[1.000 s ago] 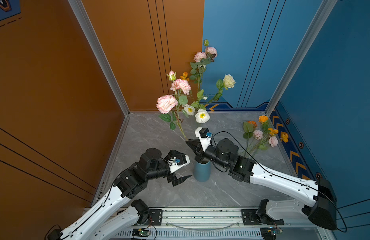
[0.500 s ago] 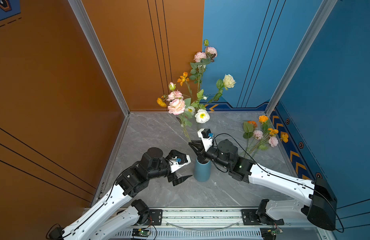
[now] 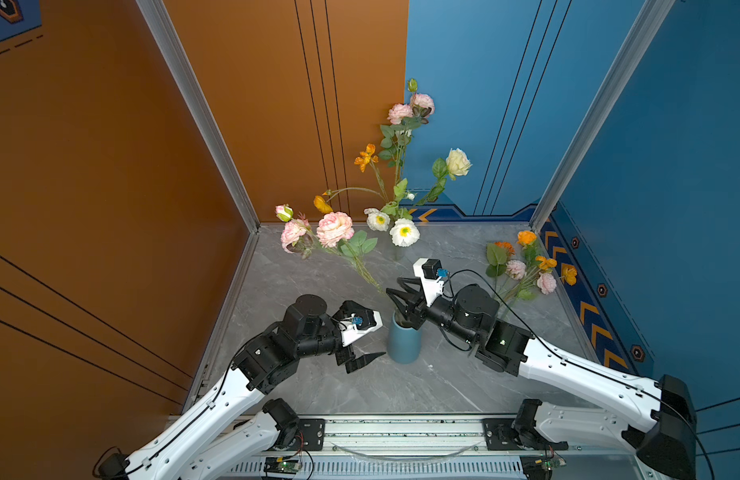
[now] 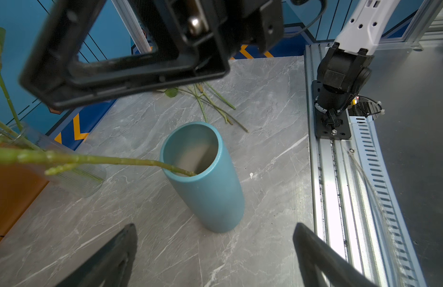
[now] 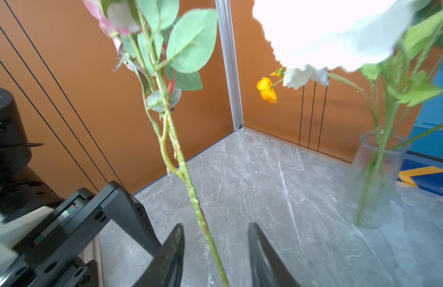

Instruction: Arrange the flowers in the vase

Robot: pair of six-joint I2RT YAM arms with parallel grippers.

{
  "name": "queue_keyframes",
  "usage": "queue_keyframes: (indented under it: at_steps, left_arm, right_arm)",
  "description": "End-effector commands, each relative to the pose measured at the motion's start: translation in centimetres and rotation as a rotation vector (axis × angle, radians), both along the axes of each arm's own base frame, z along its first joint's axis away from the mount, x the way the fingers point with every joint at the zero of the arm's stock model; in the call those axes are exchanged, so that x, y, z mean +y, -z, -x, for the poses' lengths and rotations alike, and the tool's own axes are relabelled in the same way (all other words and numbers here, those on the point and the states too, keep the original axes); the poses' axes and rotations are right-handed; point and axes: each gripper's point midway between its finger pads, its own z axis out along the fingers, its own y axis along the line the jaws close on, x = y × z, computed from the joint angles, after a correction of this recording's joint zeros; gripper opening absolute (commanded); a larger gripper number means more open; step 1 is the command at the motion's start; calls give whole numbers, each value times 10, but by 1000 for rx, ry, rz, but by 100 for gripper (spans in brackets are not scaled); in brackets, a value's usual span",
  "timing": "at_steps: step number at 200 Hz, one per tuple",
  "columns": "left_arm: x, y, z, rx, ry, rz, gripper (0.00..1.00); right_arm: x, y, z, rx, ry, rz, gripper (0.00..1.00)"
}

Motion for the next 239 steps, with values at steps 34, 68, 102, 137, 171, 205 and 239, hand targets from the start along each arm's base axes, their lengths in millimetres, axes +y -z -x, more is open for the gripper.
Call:
queue_keyframes:
  at_steps: [34, 68, 102, 137, 171, 205, 239]
  left_arm:
    - [-28, -23, 22, 12, 84, 28, 98]
    - [-51, -32, 35, -44, 128, -7, 98]
    - [-91, -46, 34, -144, 187, -75, 98]
    - [-128, -42, -9, -213, 120, -186, 98]
    - [-146, -11, -40, -179, -14, -247, 98]
    - [-148, -6, -27, -221, 27, -149, 98]
    - [-145, -14, -11, -212, 95, -104, 98]
  right_arm:
    - [-128, 50, -23, 179, 499, 125, 52]
    - [-236, 113, -38, 474, 855, 44, 49]
    - [-273, 154, -64, 745, 875, -16, 41]
    - [-306, 187, -103, 839, 936, 130, 34]
    - [-325, 222, -135, 875, 962, 168, 32]
    - [-340, 255, -157, 927, 974, 225, 25]
    - [-346, 275, -174, 947, 974, 271, 19]
